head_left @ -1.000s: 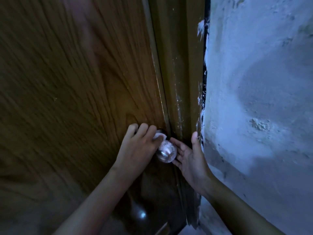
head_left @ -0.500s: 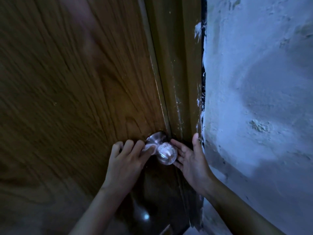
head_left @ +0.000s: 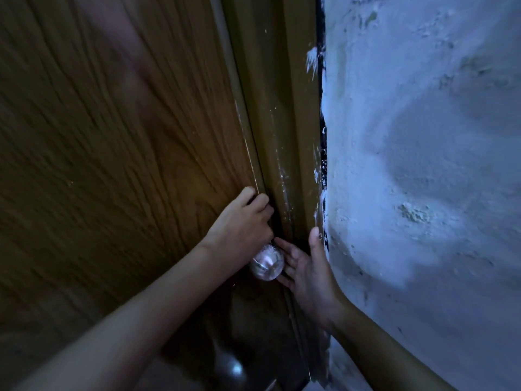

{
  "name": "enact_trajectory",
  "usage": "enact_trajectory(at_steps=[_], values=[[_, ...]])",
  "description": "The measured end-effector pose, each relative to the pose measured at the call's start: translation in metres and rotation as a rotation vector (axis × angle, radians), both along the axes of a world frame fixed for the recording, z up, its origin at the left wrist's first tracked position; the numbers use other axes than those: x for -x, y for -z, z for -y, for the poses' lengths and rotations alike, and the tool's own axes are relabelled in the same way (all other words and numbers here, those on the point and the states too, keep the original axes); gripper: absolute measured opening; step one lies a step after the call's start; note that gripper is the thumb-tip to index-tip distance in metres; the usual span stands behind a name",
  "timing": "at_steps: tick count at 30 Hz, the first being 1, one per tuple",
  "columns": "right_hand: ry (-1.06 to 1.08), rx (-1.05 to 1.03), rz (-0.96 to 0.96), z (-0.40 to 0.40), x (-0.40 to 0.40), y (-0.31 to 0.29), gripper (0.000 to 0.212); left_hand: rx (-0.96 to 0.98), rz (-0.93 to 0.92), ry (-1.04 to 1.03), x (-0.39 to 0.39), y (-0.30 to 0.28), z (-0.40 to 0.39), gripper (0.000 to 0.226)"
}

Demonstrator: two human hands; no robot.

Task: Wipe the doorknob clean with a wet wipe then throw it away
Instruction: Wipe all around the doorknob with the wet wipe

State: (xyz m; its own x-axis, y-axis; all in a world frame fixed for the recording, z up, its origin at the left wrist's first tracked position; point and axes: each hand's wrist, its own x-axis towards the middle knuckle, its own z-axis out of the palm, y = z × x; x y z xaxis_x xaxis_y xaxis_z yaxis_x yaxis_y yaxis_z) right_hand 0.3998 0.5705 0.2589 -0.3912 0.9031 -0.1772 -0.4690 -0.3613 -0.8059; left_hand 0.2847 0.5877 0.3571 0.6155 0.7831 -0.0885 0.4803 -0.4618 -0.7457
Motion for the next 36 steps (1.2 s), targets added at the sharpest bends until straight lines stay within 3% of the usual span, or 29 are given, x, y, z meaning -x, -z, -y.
enact_trajectory(at_steps=[8, 20, 24, 27, 31, 36], values=[[-0.006, 0.000, 0.005, 0.001, 0.000, 0.001, 0.092, -0.091, 0.159, 0.024, 0.025, -0.009, 0.028, 0.031], [0.014, -0.009, 0.032, 0.002, 0.002, 0.000, 0.083, -0.020, -0.033, 0.018, 0.002, 0.003, -0.002, 0.040], [-0.018, -0.036, 0.033, 0.003, 0.001, 0.004, 0.090, -0.112, 0.040, -0.028, 0.012, -0.001, 0.015, 0.045], [-0.008, -0.041, 0.031, 0.003, 0.001, 0.006, 0.081, -0.319, 0.260, 0.110, 0.033, 0.011, 0.028, 0.030], [-0.009, -0.048, 0.024, 0.003, 0.002, 0.008, 0.072, -0.519, 0.442, 0.118, 0.062, 0.046, 0.049, 0.034], [-0.004, -0.041, 0.021, 0.003, 0.003, 0.008, 0.071, -0.562, 0.527, -0.009, 0.062, 0.060, 0.056, 0.036]])
